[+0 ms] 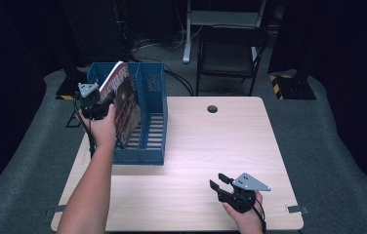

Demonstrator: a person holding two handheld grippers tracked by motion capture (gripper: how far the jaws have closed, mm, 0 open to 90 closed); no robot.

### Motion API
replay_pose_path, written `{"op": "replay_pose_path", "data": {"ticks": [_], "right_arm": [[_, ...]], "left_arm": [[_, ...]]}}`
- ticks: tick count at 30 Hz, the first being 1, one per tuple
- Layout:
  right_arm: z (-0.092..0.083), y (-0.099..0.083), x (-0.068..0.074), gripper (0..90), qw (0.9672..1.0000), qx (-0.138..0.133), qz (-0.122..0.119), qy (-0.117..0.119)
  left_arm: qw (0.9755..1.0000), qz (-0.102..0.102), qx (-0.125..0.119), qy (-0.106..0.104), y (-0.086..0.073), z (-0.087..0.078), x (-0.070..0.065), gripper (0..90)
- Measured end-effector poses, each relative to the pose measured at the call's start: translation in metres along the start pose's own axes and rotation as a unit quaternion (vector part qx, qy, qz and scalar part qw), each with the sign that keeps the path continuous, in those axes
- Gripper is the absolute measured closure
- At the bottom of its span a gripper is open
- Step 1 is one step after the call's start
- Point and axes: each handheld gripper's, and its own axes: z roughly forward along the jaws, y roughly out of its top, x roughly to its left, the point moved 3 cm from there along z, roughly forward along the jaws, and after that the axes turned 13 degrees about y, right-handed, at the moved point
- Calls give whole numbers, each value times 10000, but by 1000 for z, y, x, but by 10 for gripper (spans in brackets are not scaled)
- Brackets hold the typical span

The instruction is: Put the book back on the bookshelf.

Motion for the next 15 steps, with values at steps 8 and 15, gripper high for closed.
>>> {"op": "replay_pose_path", "data": {"ticks": [8,15], "right_arm": [[0,-1,-1,542,10000,-5,13,18],[0,-2,-1,542,10000,21,50,47]], "left_arm": [[9998,31,135,113,-20,5,-2,841],[9996,65,74,267,-26,4,0,841]]}}
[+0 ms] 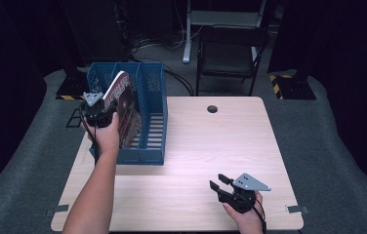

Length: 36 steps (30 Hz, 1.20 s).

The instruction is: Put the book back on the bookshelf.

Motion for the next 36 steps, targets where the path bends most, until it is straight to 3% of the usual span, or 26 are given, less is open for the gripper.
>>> {"op": "replay_pose_path", "data": {"ticks": [7,8,22,29,36], "right_arm": [[1,-1,0,542,10000,3,-33,-10],[1,-1,1,542,10000,27,48,-7],[2,-2,-1,542,10000,12,50,36],[3,-2,0,542,10000,42,49,42],[4,-2,0,541,9999,63,117,50]], "left_arm": [[9996,86,-80,266,-5,-2,0,840],[9995,64,-92,284,-6,-2,0,840],[9991,21,-147,406,-6,-4,6,839],[9998,-163,-2,136,-5,-5,8,803],[9997,-94,209,-120,6,-13,13,780]]}}
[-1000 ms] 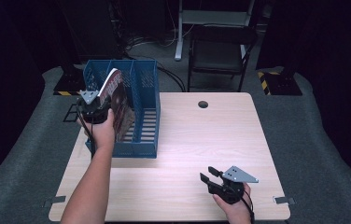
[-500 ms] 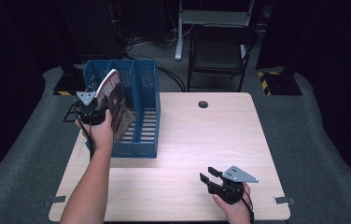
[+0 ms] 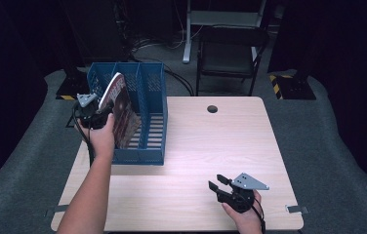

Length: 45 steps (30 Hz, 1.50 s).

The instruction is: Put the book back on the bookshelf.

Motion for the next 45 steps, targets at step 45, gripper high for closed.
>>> {"op": "replay_pose_path", "data": {"ticks": [45], "right_arm": [[3,-5,-4,540,9999,135,57,27]], "left_arm": [[9874,874,1294,-260,38,-5,7,835]]}}
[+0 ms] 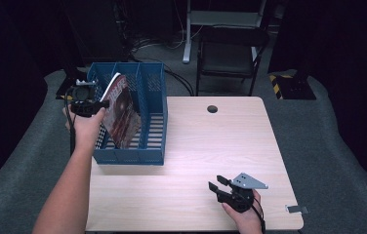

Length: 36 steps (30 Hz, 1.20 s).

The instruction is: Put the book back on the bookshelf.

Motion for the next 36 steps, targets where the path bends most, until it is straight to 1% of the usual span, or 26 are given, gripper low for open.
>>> {"op": "replay_pose_path", "data": {"ticks": [3,5,7,9,12,13,21,24,27,31,33,34,36], "right_arm": [[1,-1,0,540,10000,0,15,-4],[0,-1,0,540,10000,20,30,-5],[0,-1,0,540,10000,22,32,-3],[0,-1,0,540,10000,3,4,12],[0,-1,-1,540,10000,-15,-9,16],[0,-1,-1,540,10000,-9,-1,11],[-1,-1,-2,540,10000,24,23,-3],[-2,-1,-2,540,10000,-29,46,-2],[-2,-1,-4,540,10000,-14,36,-3],[-2,-1,-4,541,10000,-29,28,-6],[-3,-1,-3,540,10000,-12,48,-17],[-3,-1,-3,540,10000,-10,40,-8],[-2,-1,-3,541,10000,-14,50,3]], "left_arm": [[10000,-12,-72,-13,0,1,-1,839],[10000,-12,-69,8,0,1,-3,840],[9999,40,-116,19,1,1,-5,841],[9999,39,-127,26,3,2,-7,841],[9998,-43,-172,34,4,5,-7,842],[9997,-42,-223,54,5,6,-8,842],[9993,-162,-303,123,10,12,-11,842],[9991,-198,-336,135,12,11,-12,842],[9987,-264,-414,148,15,10,-10,842],[9976,-405,-536,174,18,10,-10,842],[9973,-425,-558,202,18,10,-11,842],[9974,-405,-553,219,19,11,-12,842],[9967,-417,-627,295,20,12,-13,842]]}}
